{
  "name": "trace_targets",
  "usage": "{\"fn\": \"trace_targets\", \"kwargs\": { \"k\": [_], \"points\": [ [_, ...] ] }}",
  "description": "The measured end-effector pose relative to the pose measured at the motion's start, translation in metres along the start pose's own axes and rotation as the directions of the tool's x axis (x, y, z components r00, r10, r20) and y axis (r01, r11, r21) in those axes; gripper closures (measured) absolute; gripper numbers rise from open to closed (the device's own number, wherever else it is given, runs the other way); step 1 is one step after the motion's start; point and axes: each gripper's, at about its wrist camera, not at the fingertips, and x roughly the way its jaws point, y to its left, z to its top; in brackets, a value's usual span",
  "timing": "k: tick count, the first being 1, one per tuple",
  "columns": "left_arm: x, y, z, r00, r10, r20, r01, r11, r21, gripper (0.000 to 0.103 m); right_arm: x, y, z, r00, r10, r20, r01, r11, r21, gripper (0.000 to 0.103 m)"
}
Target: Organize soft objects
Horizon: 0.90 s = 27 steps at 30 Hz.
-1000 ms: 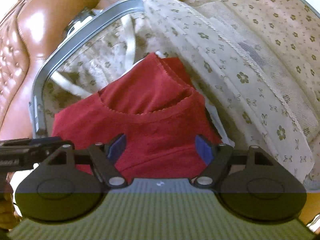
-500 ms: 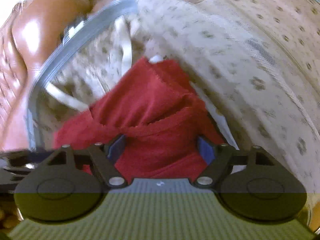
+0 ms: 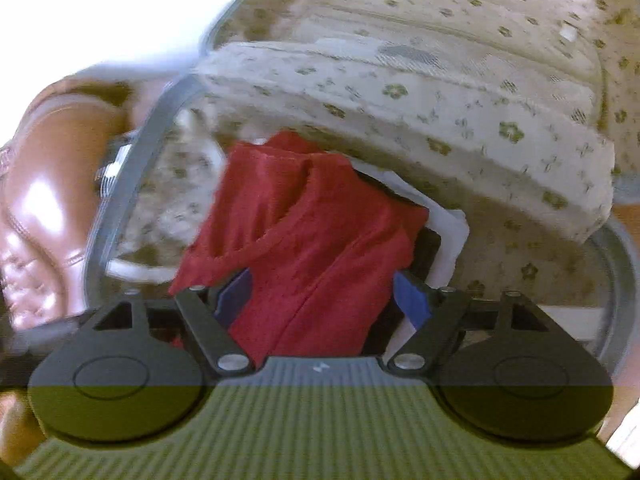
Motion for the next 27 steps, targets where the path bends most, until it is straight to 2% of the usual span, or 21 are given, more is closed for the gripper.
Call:
{"fn": "trace_targets", "kwargs": {
  "k": [5, 10, 13, 17, 21, 23, 27],
  "points": [
    [0.002, 0.007, 0.001, 0.999, -0.049, -0.012, 0.050, 0.997, 0.056, 0.025, 0.032, 0.020, -0.009, 0.988, -0.149, 0.029, 0.149, 0.989, -0.001, 0.016],
    [-0.013, 0.017, 0.012, 0.996, -0.088, -0.007, 0.088, 0.988, 0.130, 0.027, 0.005, 0.027, -0.020, 0.975, -0.211, 0.074, 0.204, 0.975, 0.090, 0.016],
    [-0.020, 0.026, 0.018, 0.996, -0.094, -0.012, 0.094, 0.977, 0.193, 0.027, -0.018, 0.035, -0.042, 0.975, -0.199, 0.095, 0.184, 0.972, 0.145, 0.016],
    [-0.014, 0.033, 0.019, 0.995, -0.084, -0.055, 0.096, 0.959, 0.266, 0.028, -0.023, 0.052, -0.072, 0.983, -0.170, 0.063, 0.157, 0.973, 0.169, 0.016],
    [-0.008, 0.031, 0.014, 0.993, -0.088, -0.074, 0.107, 0.941, 0.322, 0.027, -0.007, 0.068, -0.100, 0.982, -0.191, -0.003, 0.189, 0.965, 0.184, 0.016],
    [-0.006, 0.033, 0.013, 0.992, -0.096, -0.087, 0.119, 0.939, 0.323, 0.026, 0.008, 0.071, -0.109, 0.971, -0.231, -0.061, 0.238, 0.952, 0.192, 0.016],
    [-0.004, 0.037, 0.014, 0.990, -0.103, -0.098, 0.130, 0.938, 0.321, 0.023, 0.023, 0.074, -0.112, 0.955, -0.284, -0.082, 0.294, 0.939, 0.179, 0.015]
  ]
}}
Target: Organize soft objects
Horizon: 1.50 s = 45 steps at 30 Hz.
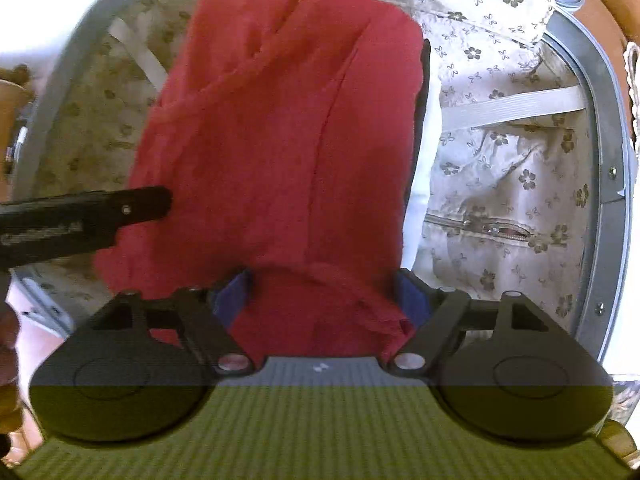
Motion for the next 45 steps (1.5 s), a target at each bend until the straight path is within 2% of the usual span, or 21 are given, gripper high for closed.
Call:
{"fn": "trace_targets", "kwargs": {
  "k": [7, 14, 18, 26, 31, 37, 39, 45],
  "points": [
    [-0.010, 0.002, 0.006, 1.000, -0.015, 0.005, 0.015, 0.999, 0.032, 0.025, -0.014, -0.002, 0.001, 1.000, -0.009, 0.003, 0.009, 0.999, 0.031, 0.015],
    [-0.022, 0.005, 0.034, 0.998, -0.052, 0.031, 0.050, 0.998, 0.043, 0.026, -0.045, -0.034, 0.025, 0.992, 0.039, 0.123, -0.060, 0.983, 0.171, 0.015],
    [-0.034, -0.009, 0.058, 0.999, -0.010, 0.038, 0.008, 0.998, 0.069, 0.023, -0.060, -0.050, 0.042, 0.986, 0.008, 0.164, -0.048, 0.970, 0.238, 0.015],
    [-0.061, -0.035, 0.108, 0.997, 0.046, 0.061, -0.053, 0.992, 0.112, 0.015, -0.081, -0.035, 0.070, 0.980, -0.044, 0.194, -0.013, 0.960, 0.280, 0.015],
    [-0.068, -0.049, 0.130, 0.989, 0.117, 0.087, -0.128, 0.981, 0.145, 0.003, -0.090, -0.024, 0.083, 0.976, -0.065, 0.210, 0.003, 0.958, 0.285, 0.015],
    [-0.067, -0.055, 0.142, 0.979, 0.186, 0.083, -0.196, 0.970, 0.142, 0.001, -0.096, -0.009, 0.096, 0.970, -0.112, 0.216, 0.053, 0.964, 0.259, 0.015],
    [-0.065, -0.055, 0.143, 0.976, 0.204, 0.081, -0.214, 0.967, 0.139, 0.001, -0.096, -0.010, 0.098, 0.970, -0.107, 0.216, 0.048, 0.965, 0.259, 0.015],
    [-0.063, -0.059, 0.143, 0.971, 0.219, 0.096, -0.232, 0.959, 0.160, 0.001, -0.094, -0.011, 0.101, 0.970, -0.109, 0.215, 0.046, 0.960, 0.276, 0.015]
  ]
}}
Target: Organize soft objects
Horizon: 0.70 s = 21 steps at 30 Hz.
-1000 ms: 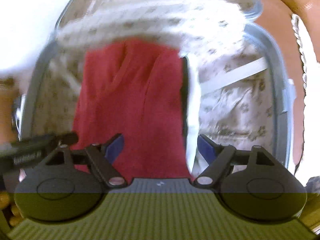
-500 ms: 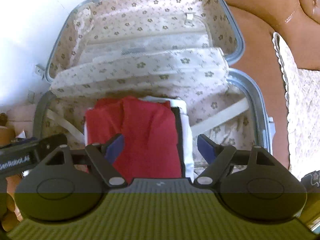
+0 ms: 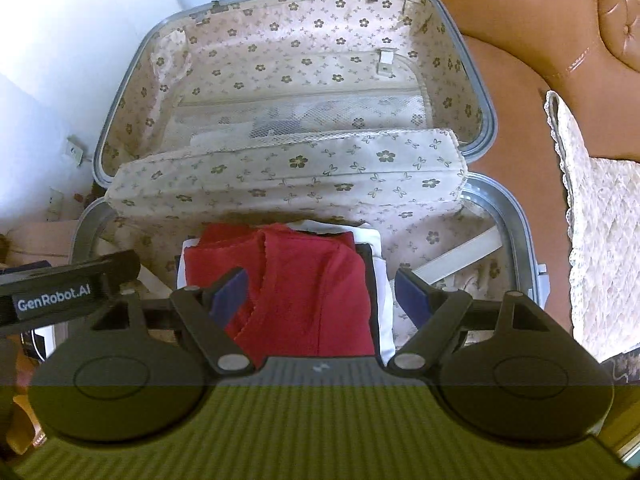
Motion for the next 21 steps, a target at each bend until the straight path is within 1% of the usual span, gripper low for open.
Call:
{"fn": "trace_targets", "kwargs": {
  "k": [4, 8, 10, 14, 19, 21],
  "points": [
    [0.001, 0.000, 0.000, 1.000, 0.004, -0.006, -0.004, 1.000, -0.007, 0.001, 0.001, 0.002, -0.001, 1.000, -0.012, -0.002, 0.012, 1.000, 0.002, 0.015],
    [0.003, 0.008, -0.002, 0.999, -0.030, -0.022, 0.029, 0.998, -0.050, 0.001, 0.001, 0.004, -0.001, 1.000, -0.013, -0.004, 0.013, 1.000, 0.004, 0.015],
    [0.002, 0.012, -0.003, 0.999, -0.038, -0.017, 0.037, 0.997, -0.062, 0.001, 0.000, 0.005, -0.001, 1.000, -0.014, -0.002, 0.014, 1.000, 0.004, 0.015],
    [0.000, 0.015, -0.007, 0.999, -0.033, -0.006, 0.033, 0.998, -0.057, 0.001, -0.002, 0.009, -0.004, 1.000, -0.014, -0.004, 0.014, 1.000, -0.008, 0.015],
    [0.002, 0.016, -0.011, 0.999, -0.021, -0.034, 0.020, 0.999, -0.042, 0.001, -0.004, 0.012, -0.009, 1.000, -0.013, -0.007, 0.012, 1.000, -0.022, 0.015],
    [0.001, 0.018, -0.014, 0.999, -0.026, -0.038, 0.024, 0.998, -0.052, 0.001, -0.006, 0.015, -0.012, 1.000, -0.017, -0.005, 0.017, 0.999, -0.032, 0.015]
  ]
}}
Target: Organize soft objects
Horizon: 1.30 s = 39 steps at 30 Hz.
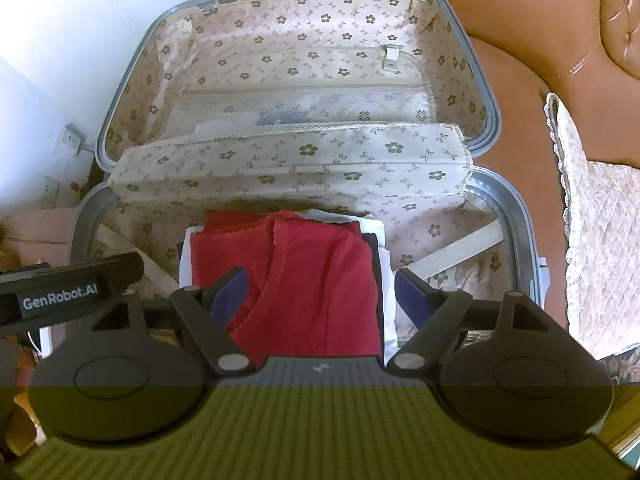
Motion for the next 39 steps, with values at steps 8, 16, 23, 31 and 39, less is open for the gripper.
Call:
{"fn": "trace_targets", "kwargs": {
  "k": [8, 16, 23, 31, 39],
  "points": [
    [-0.009, 0.003, -0.010, 1.000, 0.005, 0.013, -0.006, 1.000, 0.007, 0.001, -0.007, 0.003, -0.009, 1.000, 0.002, 0.004, -0.002, 1.000, -0.014, 0.015],
    [-0.020, -0.001, -0.018, 0.998, 0.040, 0.042, -0.042, 0.998, 0.050, 0.001, -0.014, 0.005, -0.019, 1.000, -0.004, 0.009, 0.005, 1.000, -0.030, 0.015],
    [-0.025, 0.001, -0.027, 0.998, 0.032, 0.047, -0.035, 0.998, 0.056, 0.001, -0.021, 0.006, -0.029, 1.000, -0.008, 0.021, 0.009, 0.999, -0.037, 0.015],
    [-0.030, 0.001, -0.041, 0.998, 0.039, 0.055, -0.043, 0.996, 0.074, 0.001, -0.027, 0.006, -0.043, 1.000, -0.008, 0.021, 0.009, 0.999, -0.040, 0.015],
    [-0.038, 0.004, -0.061, 0.997, 0.039, 0.070, -0.044, 0.996, 0.081, 0.001, -0.034, 0.006, -0.062, 1.000, -0.007, 0.022, 0.008, 0.999, -0.042, 0.015]
  ]
}}
